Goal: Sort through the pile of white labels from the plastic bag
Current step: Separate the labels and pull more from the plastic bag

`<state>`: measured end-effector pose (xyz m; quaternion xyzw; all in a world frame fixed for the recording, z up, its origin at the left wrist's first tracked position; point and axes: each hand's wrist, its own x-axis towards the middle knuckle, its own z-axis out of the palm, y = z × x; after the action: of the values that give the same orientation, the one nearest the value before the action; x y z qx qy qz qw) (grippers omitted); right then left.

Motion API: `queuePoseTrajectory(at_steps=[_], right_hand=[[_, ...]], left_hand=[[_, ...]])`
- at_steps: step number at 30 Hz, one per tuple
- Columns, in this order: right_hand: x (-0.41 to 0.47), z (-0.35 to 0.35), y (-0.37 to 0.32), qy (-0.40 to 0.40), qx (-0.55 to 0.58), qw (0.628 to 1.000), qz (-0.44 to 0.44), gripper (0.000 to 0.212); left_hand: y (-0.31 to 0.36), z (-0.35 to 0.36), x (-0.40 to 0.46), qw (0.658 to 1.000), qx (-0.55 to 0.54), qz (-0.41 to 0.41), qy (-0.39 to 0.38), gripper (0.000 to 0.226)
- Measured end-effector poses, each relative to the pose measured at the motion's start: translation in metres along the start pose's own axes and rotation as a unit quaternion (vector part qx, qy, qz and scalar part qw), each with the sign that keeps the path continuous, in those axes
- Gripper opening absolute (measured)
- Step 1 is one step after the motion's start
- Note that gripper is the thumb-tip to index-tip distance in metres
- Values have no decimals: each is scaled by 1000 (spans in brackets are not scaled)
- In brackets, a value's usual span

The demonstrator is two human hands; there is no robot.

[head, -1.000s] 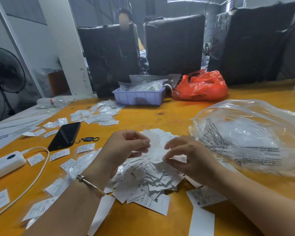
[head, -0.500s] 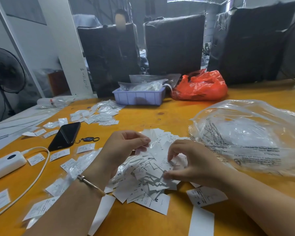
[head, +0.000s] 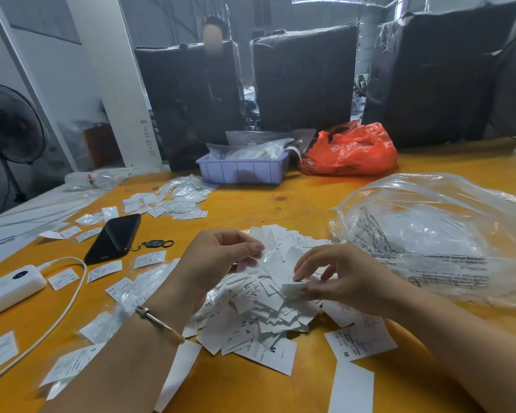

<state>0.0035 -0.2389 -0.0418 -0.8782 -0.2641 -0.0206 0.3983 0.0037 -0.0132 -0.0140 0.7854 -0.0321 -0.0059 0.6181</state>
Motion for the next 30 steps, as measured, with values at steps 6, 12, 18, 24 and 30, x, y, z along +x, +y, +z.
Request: queuePoseTrajectory(at_steps=[6,12,18,24,30], right_hand=[[0,7,0,4,78,995,63,16],[0,7,-2,-11,151,983,107,11],[0,0,1,85,311,939,115,27],[-1,-15,-5,122,465,871,100,24],[-9,-20,-29,239,385,891,-22,33]], left_hand=[[0,1,0,1000,12,3,-5,8],[0,1,0,1000,21,0,-10,7],[3,0,-3,1000,0,13,-25,11],[8,3,-11,995,-16,78,-56,25],[10,12,-17,990,-20,129,-60,25]])
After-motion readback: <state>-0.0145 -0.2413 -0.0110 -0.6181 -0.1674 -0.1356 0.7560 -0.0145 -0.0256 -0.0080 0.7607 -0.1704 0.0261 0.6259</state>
